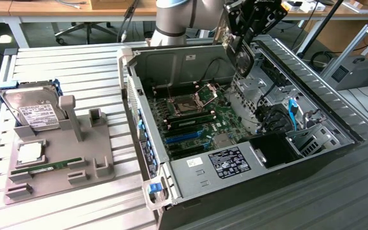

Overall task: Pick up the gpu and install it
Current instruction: 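Pick up the gpu and move the gpu toward the slot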

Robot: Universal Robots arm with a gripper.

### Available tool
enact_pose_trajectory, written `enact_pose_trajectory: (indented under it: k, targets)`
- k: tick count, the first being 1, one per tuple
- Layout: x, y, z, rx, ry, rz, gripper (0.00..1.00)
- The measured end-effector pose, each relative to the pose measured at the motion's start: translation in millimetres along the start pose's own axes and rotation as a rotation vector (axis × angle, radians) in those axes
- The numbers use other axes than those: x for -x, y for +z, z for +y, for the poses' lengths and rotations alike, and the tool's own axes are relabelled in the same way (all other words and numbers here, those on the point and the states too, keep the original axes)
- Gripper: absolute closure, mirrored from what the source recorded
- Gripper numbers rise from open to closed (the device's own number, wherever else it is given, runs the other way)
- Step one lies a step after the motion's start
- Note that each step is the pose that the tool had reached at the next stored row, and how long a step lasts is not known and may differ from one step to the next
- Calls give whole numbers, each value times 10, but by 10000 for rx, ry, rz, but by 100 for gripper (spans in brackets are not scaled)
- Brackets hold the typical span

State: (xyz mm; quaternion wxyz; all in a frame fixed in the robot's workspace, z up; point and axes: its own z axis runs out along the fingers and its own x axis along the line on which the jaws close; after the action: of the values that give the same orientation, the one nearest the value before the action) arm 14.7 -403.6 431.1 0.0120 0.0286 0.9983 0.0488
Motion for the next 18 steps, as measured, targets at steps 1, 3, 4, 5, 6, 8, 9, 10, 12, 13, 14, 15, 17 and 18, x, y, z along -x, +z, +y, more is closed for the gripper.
enact_pose_trajectory:
  k: [1, 3, 4, 5, 6, 8, 9, 10, 12, 13, 14, 15, 17, 18]
  targets:
    - [28, 1, 3, 1, -4, 0, 73]
    - [28, 1, 3, 1, -4, 0, 73]
    - [29, 1, 3, 1, -2, 0, 73]
    - [38, 2, 5, 1, -12, 1, 73]
    - [47, 2, 8, 1, -37, 3, 73]
    - [73, 4, 13, 4, -148, 14, 73]
    - [93, 5, 15, 5, -192, 19, 73]
    - [107, 5, 17, 6, -223, 22, 73]
    - [134, 6, 19, 6, -241, 23, 73]
    - [194, 8, 22, 7, -244, 24, 73]
    - [235, 9, 24, 7, -245, 25, 73]
    - [255, 9, 24, 6, -246, 25, 73]
    - [282, 9, 16, 5, -246, 28, 73]
    - [308, 8, -6, 7, -245, 30, 73]
